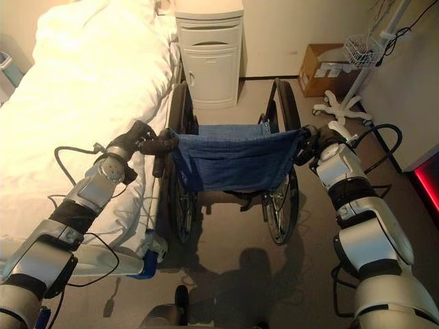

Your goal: Push the wheelchair next to the bed

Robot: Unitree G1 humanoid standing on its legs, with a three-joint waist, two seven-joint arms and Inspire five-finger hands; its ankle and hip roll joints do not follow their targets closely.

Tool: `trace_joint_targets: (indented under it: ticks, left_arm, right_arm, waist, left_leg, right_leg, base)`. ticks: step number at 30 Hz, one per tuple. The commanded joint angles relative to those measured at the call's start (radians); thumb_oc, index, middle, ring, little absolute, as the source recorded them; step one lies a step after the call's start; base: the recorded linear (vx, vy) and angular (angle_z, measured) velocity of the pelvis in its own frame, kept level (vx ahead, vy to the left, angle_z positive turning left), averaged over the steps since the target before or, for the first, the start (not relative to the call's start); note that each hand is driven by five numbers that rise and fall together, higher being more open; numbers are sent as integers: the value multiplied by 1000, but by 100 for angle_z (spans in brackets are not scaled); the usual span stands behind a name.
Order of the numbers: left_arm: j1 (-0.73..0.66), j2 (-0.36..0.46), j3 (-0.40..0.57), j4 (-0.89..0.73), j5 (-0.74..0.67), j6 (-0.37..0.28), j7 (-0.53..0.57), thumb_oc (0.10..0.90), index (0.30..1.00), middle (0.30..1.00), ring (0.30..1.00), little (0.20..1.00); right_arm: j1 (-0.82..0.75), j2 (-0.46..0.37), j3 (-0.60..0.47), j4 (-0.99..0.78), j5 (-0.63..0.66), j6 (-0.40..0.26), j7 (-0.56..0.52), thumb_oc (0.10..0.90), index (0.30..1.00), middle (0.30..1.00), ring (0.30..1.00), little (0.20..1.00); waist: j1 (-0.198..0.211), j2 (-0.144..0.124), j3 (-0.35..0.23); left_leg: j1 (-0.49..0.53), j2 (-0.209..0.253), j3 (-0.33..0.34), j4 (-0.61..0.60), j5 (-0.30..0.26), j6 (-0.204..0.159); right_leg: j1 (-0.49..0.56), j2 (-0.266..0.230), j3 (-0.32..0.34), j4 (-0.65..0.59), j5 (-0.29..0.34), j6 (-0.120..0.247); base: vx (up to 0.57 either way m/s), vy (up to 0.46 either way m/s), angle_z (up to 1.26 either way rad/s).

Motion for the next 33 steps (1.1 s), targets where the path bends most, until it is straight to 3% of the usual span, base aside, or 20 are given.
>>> trace_joint_targets:
  ticks: [1,6,10,14,21,27,32,33]
  left_arm:
    - [131,-10,-124,52,29,55,-115,800,900,900,900,900]
    - [215,27,-62,-21,-59,44,-159,800,900,900,900,900]
    - [259,55,-9,-67,-172,39,-181,800,900,900,900,900]
    - [302,80,74,-103,-382,15,-191,800,900,900,900,900]
    - [394,80,186,-126,-661,-72,-246,800,900,900,900,900]
    - [442,75,252,-114,-858,-140,-290,800,900,900,900,900]
    - [440,84,273,-75,-919,-169,-292,800,900,900,900,900]
    - [442,84,283,-53,-940,-174,-299,800,900,900,900,900]
  right_arm:
    - [-60,58,53,-144,17,-120,77,800,900,900,900,900]
    - [-92,-8,38,-175,97,-60,106,800,900,900,900,900]
    - [-104,-43,33,-198,148,-52,84,800,900,900,900,900]
    - [-117,-80,3,-264,256,-45,47,800,900,900,900,900]
    - [-124,-153,-41,-306,413,-97,6,800,900,900,900,900]
    - [-100,-224,-80,-294,598,-149,-14,800,900,900,900,900]
    - [-73,-260,-115,-277,735,-187,8,800,900,900,900,900]
    - [-57,-269,-133,-276,810,-200,13,800,900,900,900,900]
  waist:
    - [82,-33,77]
    - [87,-26,54]
    - [88,-22,41]
    - [84,-20,24]
    - [76,-23,0]
    - [60,-31,-21]
    - [48,-39,-37]
    - [43,-42,-43]
  left_leg:
    - [-3,-40,0,-19,-41,35]
    - [32,-37,-7,-31,-43,33]
    - [51,-35,-13,-37,-41,28]
    - [68,-36,-16,-45,-42,25]
    - [91,-38,-18,-51,-51,25]
    - [116,-41,-10,-65,-48,19]
    - [128,-42,-6,-77,-44,15]
    - [132,-42,-5,-82,-44,13]
  right_leg:
    - [7,-41,-36,101,85,-36]
    - [19,-31,-40,118,61,-44]
    - [28,-22,-39,113,50,-48]
    - [32,-15,-35,116,45,-51]
    - [30,-8,-28,128,34,-54]
    - [19,-7,-14,142,67,-45]
    - [18,-1,-9,133,84,-41]
    - [18,1,-9,128,87,-40]
  base:
    - [8,-54,0]
    - [22,-34,-2]
    - [12,-16,-3]
    - [0,0,0]
    - [0,0,0]
    - [3,-15,-4]
    - [1,-6,-1]
    - [0,0,0]
